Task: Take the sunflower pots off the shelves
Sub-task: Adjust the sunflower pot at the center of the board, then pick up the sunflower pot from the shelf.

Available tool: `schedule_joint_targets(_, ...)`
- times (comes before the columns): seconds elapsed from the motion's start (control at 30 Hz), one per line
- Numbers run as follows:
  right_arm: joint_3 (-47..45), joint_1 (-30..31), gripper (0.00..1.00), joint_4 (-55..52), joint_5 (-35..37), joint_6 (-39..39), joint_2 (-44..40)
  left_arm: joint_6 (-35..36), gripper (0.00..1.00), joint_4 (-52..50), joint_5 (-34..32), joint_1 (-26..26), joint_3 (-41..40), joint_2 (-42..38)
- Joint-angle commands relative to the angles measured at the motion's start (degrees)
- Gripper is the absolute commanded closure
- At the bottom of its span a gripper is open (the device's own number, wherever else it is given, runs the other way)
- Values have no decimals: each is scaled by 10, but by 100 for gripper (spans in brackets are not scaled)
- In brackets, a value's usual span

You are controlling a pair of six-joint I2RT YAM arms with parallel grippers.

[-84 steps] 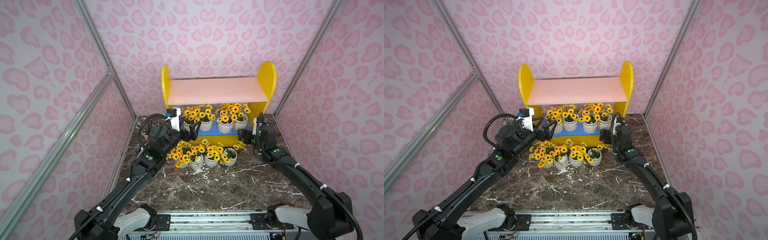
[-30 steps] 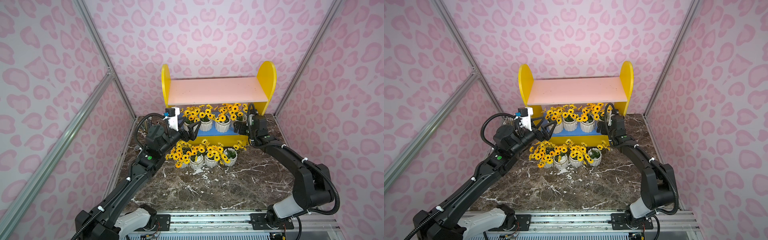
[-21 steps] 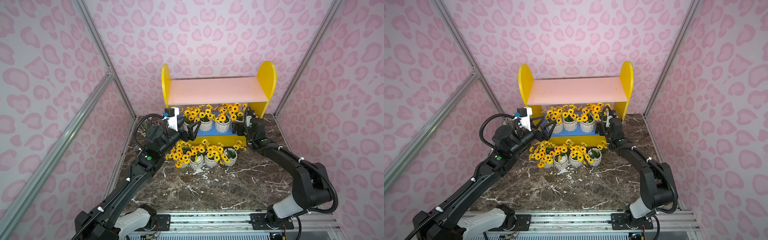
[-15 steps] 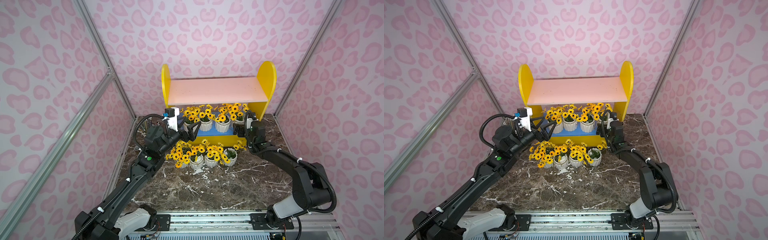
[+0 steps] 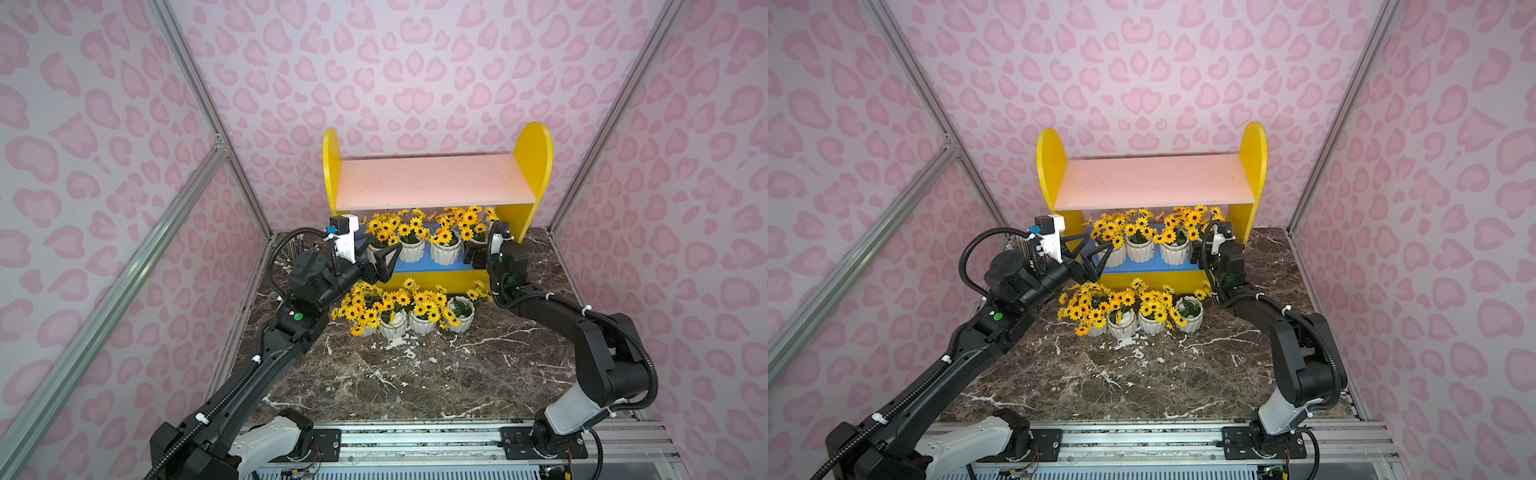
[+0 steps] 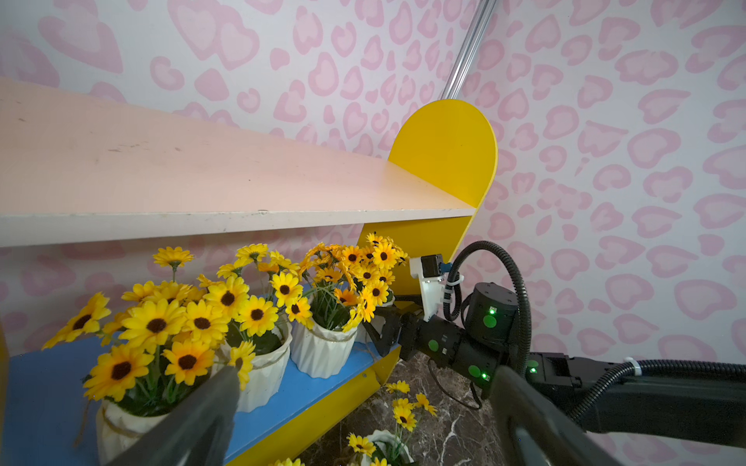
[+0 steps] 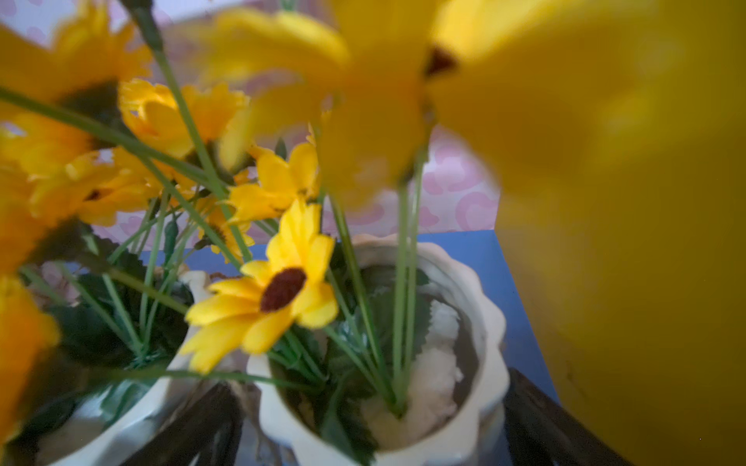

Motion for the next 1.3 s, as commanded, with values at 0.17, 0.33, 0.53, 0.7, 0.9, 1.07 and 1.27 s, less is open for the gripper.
schedule_joint_targets(0.17, 0, -3, 1, 85, -27, -5, 18, -1, 1, 32, 13, 0, 0, 5)
schedule_joint_targets(0.33, -12, -4, 1, 120, -26, -14, 30, -1, 1, 35, 15, 1, 0, 5)
schedule_joint_targets(0.53, -26, -6, 2, 160, -10, -17, 40, -1, 1, 35, 18, 1, -1, 5)
schedule_joint_targets(0.7, -31, -6, 1, 162, -17, -20, 42, 0, 1, 37, 19, 1, -1, 3)
schedule_joint_targets(0.9, -32, -6, 5, 160, -13, -27, 40, -1, 1, 38, 21, 1, -3, 3)
schedule_joint_targets(1.07, -42, -6, 10, 165, -20, -28, 35, 0, 1, 39, 21, 2, -3, 3)
schedule_joint_targets(1.27, -59, -6, 12, 178, -18, -32, 24, 0, 1, 39, 21, 2, -2, 0)
